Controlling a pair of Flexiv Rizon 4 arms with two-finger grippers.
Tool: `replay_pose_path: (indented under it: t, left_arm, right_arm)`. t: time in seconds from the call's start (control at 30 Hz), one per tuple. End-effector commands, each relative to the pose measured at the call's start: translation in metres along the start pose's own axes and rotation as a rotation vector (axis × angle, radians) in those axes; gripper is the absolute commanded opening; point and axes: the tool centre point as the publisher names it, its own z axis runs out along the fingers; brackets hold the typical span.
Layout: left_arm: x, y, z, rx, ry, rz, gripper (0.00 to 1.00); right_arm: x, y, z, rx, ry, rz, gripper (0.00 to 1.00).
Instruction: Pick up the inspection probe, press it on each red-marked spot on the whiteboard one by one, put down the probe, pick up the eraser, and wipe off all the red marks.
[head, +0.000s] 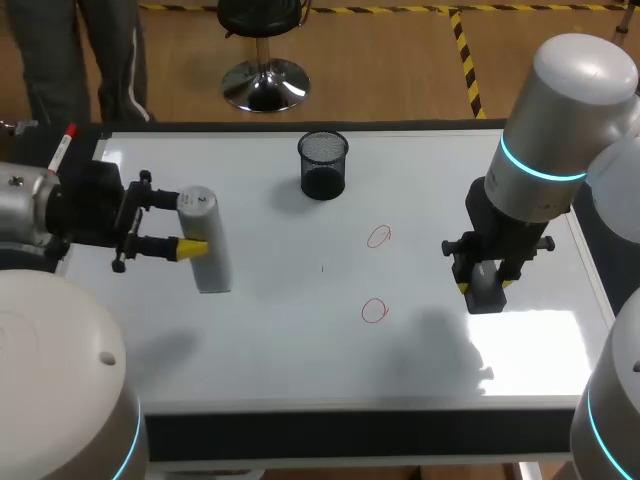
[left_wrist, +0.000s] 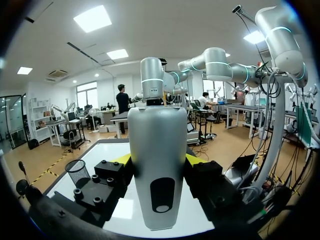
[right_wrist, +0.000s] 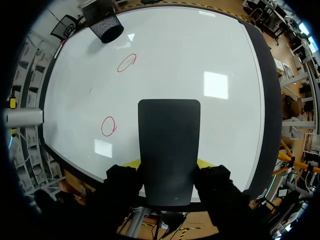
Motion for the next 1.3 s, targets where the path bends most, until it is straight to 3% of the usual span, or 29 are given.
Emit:
replay_pose_path:
  t: [0.03,0.6,1.3]
  left_arm:
    - [0.000,0.004,0.012,0.009,0.003,0.003,0.00]
    - [0.012,0.012,0.069,0.038,0.050,-0.004,0.00]
    - [0.008,0.016,0.133,0.072,0.098,-0.006,0.00]
  right_arm:
    - [-0.001,0.000,0.000,-0.001,0.003,-0.002,0.00]
    - [-0.001,0.000,0.000,-0.001,0.003,-0.002,0.00]
    - [-0.001,0.000,0.000,-0.001,0.003,-0.002,0.00]
